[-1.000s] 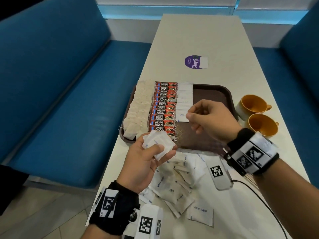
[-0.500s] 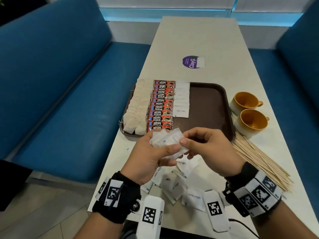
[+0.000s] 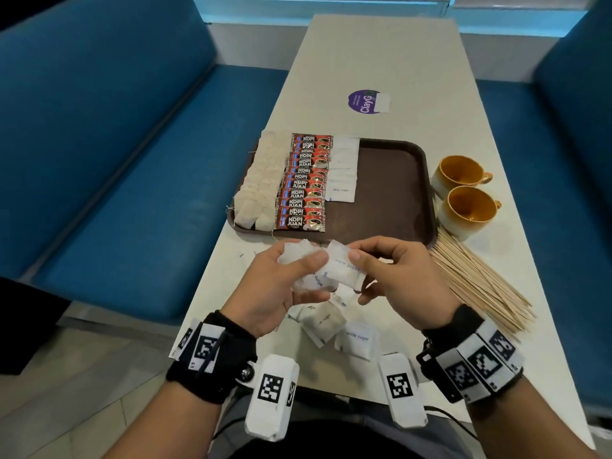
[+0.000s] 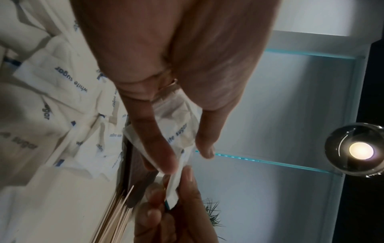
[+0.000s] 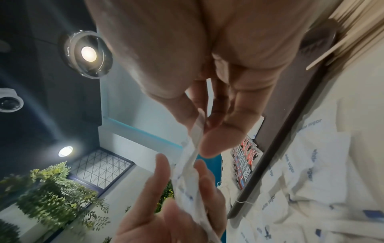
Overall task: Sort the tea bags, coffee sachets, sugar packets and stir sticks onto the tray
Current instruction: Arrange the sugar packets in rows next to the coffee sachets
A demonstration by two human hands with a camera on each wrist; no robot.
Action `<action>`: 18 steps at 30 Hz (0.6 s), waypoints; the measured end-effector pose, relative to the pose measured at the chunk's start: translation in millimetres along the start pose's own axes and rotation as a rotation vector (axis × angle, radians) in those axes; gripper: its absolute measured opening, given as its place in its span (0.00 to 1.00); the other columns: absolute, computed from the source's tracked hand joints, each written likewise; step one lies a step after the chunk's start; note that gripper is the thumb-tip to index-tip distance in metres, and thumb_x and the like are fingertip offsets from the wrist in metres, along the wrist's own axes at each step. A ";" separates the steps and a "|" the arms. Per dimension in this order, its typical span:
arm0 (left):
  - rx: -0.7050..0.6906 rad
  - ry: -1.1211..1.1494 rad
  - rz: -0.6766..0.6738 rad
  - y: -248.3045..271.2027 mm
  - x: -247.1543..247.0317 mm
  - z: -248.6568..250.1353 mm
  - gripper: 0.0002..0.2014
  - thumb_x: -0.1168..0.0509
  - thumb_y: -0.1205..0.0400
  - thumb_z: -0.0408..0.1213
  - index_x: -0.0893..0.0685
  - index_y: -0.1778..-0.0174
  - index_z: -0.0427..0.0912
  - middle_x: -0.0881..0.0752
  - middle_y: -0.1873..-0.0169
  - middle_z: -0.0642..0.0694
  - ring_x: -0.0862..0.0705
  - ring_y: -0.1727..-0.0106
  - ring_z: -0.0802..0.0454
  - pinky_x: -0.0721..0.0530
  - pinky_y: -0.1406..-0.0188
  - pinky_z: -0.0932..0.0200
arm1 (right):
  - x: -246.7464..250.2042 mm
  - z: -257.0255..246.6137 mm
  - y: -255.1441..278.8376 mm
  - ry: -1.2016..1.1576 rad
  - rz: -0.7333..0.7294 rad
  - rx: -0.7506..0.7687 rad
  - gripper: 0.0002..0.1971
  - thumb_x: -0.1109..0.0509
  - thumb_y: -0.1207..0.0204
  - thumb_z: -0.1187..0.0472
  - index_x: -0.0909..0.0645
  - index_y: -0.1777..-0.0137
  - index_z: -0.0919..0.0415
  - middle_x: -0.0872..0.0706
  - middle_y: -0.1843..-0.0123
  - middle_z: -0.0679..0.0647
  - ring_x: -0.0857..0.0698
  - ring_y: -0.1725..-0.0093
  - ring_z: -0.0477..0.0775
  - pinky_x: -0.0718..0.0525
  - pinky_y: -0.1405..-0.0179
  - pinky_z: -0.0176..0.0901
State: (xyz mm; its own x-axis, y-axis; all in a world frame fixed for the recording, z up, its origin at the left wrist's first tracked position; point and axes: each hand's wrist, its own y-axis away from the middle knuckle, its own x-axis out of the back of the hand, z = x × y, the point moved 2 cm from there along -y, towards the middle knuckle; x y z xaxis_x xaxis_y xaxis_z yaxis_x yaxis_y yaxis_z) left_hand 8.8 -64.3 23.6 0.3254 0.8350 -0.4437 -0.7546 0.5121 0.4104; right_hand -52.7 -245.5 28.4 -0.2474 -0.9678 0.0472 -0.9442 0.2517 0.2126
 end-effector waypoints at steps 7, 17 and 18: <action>-0.080 -0.065 0.053 -3.4 -11.4 3.1 0.20 0.21 0.30 0.30 0.17 0.43 0.39 0.08 0.52 0.36 0.08 0.61 0.40 0.11 0.73 0.58 | 7.0 -4.9 9.0 -0.109 0.051 0.041 0.16 0.19 0.27 0.61 0.11 0.40 0.60 0.10 0.50 0.66 0.12 0.63 0.68 0.08 0.67 0.50; -0.008 0.055 -0.003 -9.1 -7.6 8.9 0.21 0.30 0.18 0.32 0.18 0.29 0.31 0.11 0.39 0.30 0.07 0.54 0.39 0.10 0.69 0.60 | 6.2 -11.2 -6.9 -0.434 -0.077 -0.116 0.15 0.23 0.33 0.69 0.15 0.49 0.79 0.13 0.61 0.68 0.14 0.67 0.59 0.12 0.68 0.43; -0.009 0.062 0.006 -10.4 -6.1 8.6 0.20 0.31 0.17 0.32 0.18 0.29 0.31 0.11 0.39 0.30 0.07 0.54 0.39 0.10 0.69 0.59 | 6.0 -11.8 -10.5 -0.412 -0.073 -0.124 0.15 0.23 0.32 0.69 0.15 0.49 0.79 0.14 0.62 0.68 0.14 0.67 0.59 0.12 0.68 0.43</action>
State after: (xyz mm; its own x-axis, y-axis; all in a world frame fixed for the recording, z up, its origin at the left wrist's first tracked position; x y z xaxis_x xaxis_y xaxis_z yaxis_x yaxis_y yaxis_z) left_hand 19.5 -73.0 28.9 0.2849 0.8241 -0.4896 -0.7615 0.5048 0.4066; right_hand -41.7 -254.0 38.0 -0.2711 -0.8925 -0.3606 -0.9353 0.1558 0.3178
